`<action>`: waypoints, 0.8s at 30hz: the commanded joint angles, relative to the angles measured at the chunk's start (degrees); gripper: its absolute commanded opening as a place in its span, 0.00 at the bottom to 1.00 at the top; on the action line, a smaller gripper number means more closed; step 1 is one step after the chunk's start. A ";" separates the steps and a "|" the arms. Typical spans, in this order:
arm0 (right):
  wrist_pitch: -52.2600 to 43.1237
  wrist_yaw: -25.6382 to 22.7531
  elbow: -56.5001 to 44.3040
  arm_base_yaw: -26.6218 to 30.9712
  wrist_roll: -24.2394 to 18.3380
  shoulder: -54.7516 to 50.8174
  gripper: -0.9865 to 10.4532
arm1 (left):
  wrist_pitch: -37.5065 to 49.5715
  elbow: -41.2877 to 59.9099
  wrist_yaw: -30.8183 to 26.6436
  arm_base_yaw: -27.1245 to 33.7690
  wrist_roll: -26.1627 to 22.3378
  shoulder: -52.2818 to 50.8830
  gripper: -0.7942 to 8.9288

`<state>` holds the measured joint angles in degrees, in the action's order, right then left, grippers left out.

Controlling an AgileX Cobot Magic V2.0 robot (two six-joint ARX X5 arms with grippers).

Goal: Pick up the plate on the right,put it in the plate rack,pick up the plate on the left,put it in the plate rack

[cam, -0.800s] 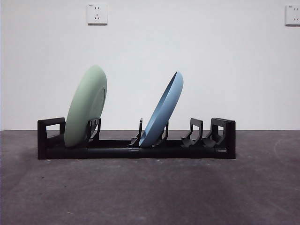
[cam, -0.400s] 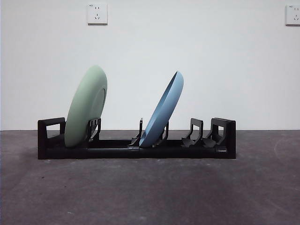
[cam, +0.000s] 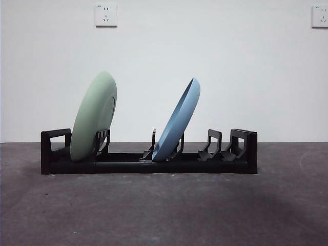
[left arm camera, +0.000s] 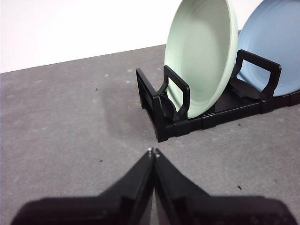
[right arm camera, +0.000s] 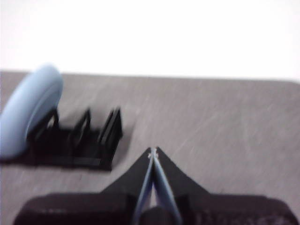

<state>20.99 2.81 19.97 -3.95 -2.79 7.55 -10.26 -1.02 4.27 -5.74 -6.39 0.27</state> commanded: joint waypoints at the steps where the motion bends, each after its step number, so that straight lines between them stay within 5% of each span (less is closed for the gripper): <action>1: -0.52 2.32 -4.35 0.48 0.39 -2.10 0.09 | 0.15 0.81 0.26 0.20 0.42 -0.15 0.08; 9: -10.01 4.68 -15.78 0.50 2.82 -7.48 0.09 | 0.13 0.81 0.26 0.20 0.42 -0.15 0.08; 19: -10.60 4.74 -19.47 0.39 4.15 -7.50 0.09 | 0.15 0.81 0.26 0.20 0.42 -0.15 0.08; 24: -10.58 4.70 -19.45 0.39 8.57 -6.93 0.09 | 0.15 0.81 0.26 0.20 0.42 -0.15 0.08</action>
<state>10.57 7.49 1.45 -3.62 3.42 0.47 -10.26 -1.02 4.25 -5.74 -6.37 0.27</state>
